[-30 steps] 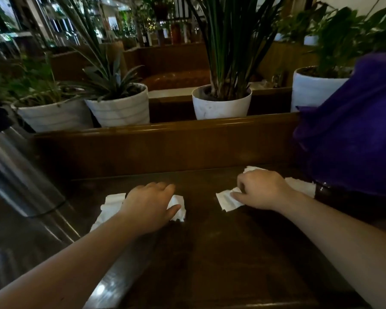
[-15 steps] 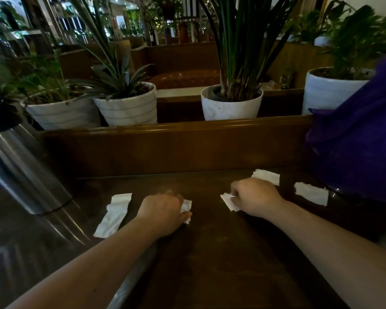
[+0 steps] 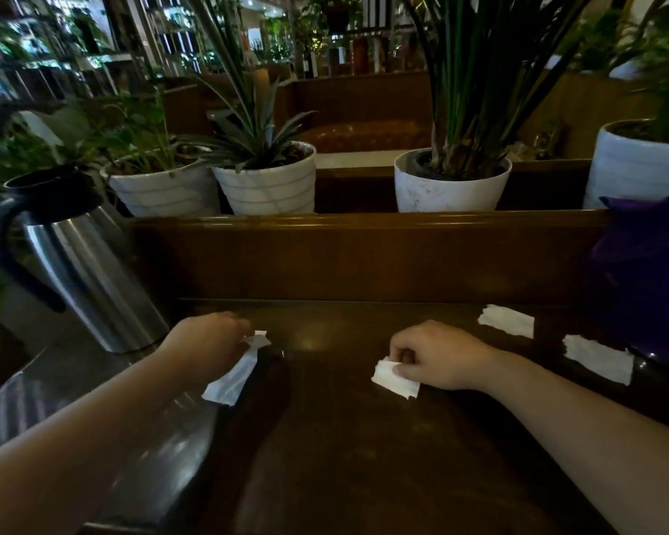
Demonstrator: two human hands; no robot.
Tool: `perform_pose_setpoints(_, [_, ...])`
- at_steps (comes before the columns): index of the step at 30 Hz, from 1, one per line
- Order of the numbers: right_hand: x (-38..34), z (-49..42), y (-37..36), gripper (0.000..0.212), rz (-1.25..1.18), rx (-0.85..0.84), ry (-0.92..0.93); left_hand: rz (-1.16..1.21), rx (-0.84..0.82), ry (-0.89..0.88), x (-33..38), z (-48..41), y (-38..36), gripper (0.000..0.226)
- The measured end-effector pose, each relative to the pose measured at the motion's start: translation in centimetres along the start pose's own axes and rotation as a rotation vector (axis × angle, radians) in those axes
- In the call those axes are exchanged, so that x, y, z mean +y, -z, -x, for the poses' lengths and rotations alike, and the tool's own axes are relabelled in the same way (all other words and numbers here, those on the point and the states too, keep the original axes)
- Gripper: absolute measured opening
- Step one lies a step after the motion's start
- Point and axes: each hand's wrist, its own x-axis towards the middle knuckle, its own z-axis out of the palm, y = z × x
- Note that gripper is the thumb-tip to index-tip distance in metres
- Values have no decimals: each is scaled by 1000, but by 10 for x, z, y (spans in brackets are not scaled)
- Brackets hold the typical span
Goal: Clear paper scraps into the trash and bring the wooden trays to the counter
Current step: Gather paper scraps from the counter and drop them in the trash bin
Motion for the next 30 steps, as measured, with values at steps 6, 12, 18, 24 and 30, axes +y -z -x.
perform_pose_setpoints(6, [-14, -12, 6, 12, 37, 58, 61, 23, -119, -5, -12, -1, -14, 41])
perform_pose_setpoints(12, [-19, -17, 6, 12, 46, 90, 55, 50, -180, 37, -6, -1, -17, 33])
perform_pose_setpoints(18, [-14, -3, -1, 14, 8, 97, 11, 22, -122, 45, 16, -1, -13, 25])
perform_pose_setpoints(24, [21, 31, 2, 14, -19, 195, -115, 206, -57, -178, 82, -22, 14, 17])
perform_pose_setpoints(30, [55, 56, 13, 13, -75, 283, -280, 316, 39, -384, 141, -41, 27, 11])
